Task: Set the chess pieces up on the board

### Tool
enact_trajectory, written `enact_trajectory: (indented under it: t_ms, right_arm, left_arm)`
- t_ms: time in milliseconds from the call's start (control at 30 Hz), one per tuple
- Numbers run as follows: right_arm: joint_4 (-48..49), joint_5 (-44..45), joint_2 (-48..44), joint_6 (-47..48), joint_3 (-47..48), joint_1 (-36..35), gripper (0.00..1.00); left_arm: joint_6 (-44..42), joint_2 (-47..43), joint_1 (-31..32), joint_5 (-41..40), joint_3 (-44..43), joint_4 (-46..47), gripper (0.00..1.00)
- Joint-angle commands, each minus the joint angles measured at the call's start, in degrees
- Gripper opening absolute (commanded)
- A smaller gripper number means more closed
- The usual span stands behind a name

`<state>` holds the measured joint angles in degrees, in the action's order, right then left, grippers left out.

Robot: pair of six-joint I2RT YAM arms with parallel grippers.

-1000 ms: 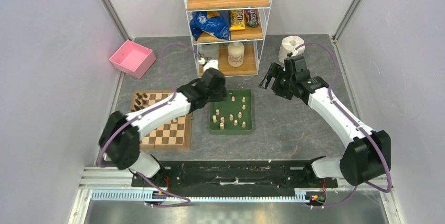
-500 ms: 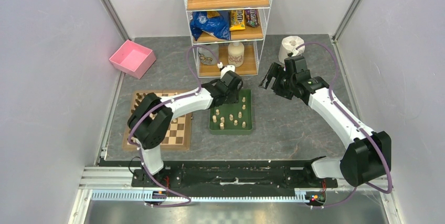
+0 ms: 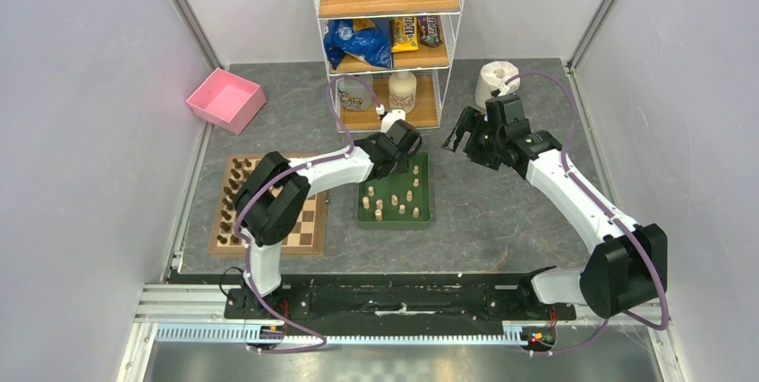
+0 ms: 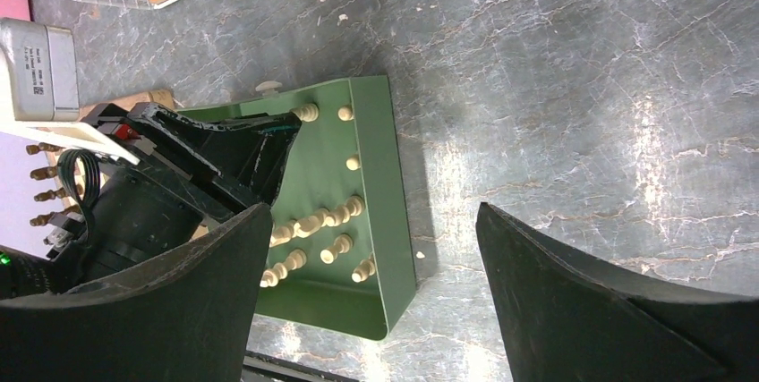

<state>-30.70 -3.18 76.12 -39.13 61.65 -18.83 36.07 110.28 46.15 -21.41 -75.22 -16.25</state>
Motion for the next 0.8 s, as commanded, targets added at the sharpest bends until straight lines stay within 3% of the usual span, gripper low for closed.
enact_trajectory:
  t_ms: [0,567,767]
  right_arm:
    - [0.3,0.6,-1.7,0.8,0.9,0.5,0.93]
    - [0.2,0.4,-1.5,1.1,0.8,0.9,0.93]
    - [0.2,0.4,-1.5,1.1,0.8,1.0,0.93]
  left_arm:
    - [-0.1,1.4,0.3,-3.2,-2.5,0.0,0.41]
    - [-0.5,4.1,0.3,-2.7,-4.0,0.1,0.35]
    - [-0.9,4.4,0.3,-2.7,-4.2,0.1,0.28]
